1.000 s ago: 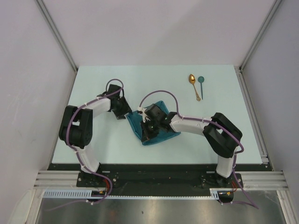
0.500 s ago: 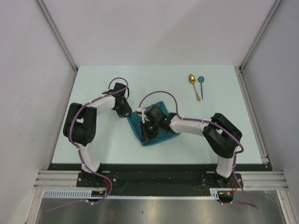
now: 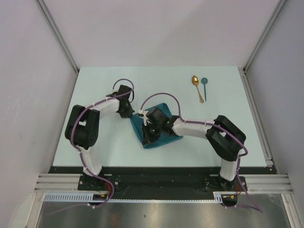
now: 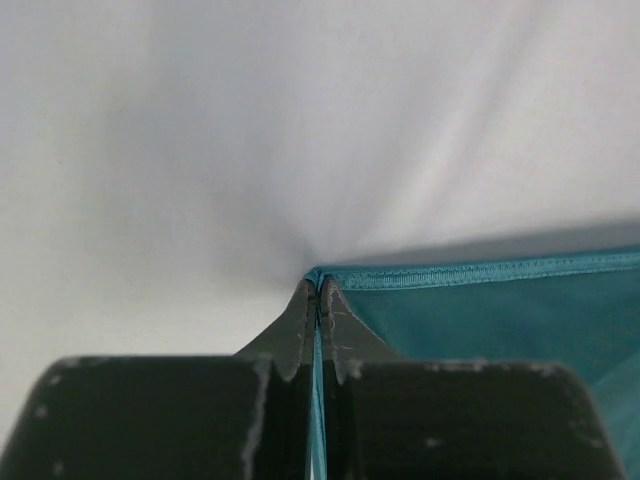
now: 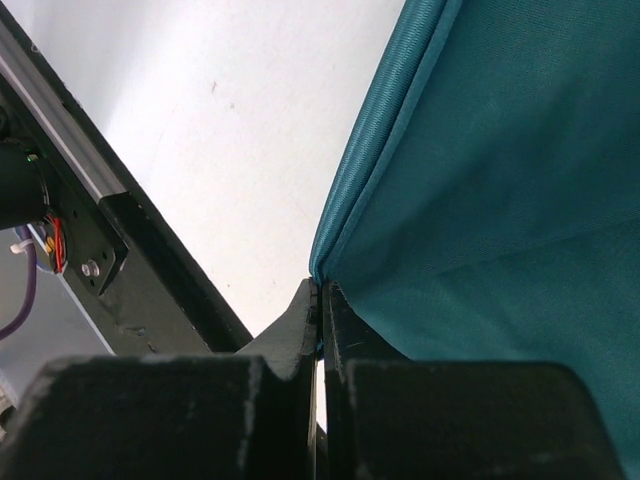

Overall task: Fold the napkin into a case and place the utensils inside
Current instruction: Turn over the top corner of the square folded napkin at the center of the board.

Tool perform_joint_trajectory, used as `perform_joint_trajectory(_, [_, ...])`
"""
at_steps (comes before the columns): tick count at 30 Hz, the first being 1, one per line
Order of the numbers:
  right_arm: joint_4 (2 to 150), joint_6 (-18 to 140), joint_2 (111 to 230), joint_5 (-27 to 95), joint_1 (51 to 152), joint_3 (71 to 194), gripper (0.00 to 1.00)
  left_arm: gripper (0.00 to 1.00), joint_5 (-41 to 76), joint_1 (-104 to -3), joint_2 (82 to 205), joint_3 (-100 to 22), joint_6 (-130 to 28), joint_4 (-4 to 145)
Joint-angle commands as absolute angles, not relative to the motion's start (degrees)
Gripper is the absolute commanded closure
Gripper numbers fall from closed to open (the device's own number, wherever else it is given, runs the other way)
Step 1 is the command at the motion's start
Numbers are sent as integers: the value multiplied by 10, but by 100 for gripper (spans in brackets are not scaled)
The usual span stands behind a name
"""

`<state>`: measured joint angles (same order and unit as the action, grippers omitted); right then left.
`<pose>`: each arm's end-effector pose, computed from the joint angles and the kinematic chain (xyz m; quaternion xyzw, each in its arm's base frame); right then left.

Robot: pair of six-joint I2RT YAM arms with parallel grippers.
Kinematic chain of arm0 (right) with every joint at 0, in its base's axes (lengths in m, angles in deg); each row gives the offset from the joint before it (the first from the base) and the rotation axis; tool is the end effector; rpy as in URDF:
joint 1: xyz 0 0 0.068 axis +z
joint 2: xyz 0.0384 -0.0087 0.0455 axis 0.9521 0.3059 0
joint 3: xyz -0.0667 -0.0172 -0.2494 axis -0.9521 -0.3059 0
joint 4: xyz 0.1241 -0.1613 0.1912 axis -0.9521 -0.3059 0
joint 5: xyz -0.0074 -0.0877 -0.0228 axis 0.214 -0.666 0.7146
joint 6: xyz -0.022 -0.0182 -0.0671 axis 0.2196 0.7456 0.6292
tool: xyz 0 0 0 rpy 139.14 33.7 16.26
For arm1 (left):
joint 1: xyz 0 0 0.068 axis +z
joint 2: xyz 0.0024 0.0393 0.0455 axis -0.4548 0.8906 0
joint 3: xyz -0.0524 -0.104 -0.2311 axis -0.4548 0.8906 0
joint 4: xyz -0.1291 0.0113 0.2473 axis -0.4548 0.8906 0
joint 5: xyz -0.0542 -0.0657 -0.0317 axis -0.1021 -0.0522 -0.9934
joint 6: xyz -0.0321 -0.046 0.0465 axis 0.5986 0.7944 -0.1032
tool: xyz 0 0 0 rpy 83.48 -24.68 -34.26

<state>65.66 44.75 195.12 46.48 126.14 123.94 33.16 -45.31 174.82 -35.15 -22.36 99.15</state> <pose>0.2275 0.3489 0.1336 -0.3066 0.8742 0.3408 0.1601 0.3749 -0.1155 0.1128 -0.1968 0.9551 -0.0486 0.2162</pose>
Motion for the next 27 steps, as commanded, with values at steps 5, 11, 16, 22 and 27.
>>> perform_joint_trajectory(5, [654,464,1917,453,1312,1255,100,100,311,-445,1634,-323,-249,955])
perform_joint_trajectory(11, [658,449,1897,460,1322,1271,100,100,262,-416,1539,-266,-231,921])
perform_joint_trajectory(16, [653,441,1913,473,1342,1326,100,100,247,-364,1452,-245,-212,960])
perform_joint_trajectory(22, [654,421,1966,503,1380,1444,100,100,233,-260,1362,-255,-227,1033])
perform_joint_trajectory(27, [686,385,2015,554,1418,1550,100,100,256,-170,1285,-322,-256,1099])
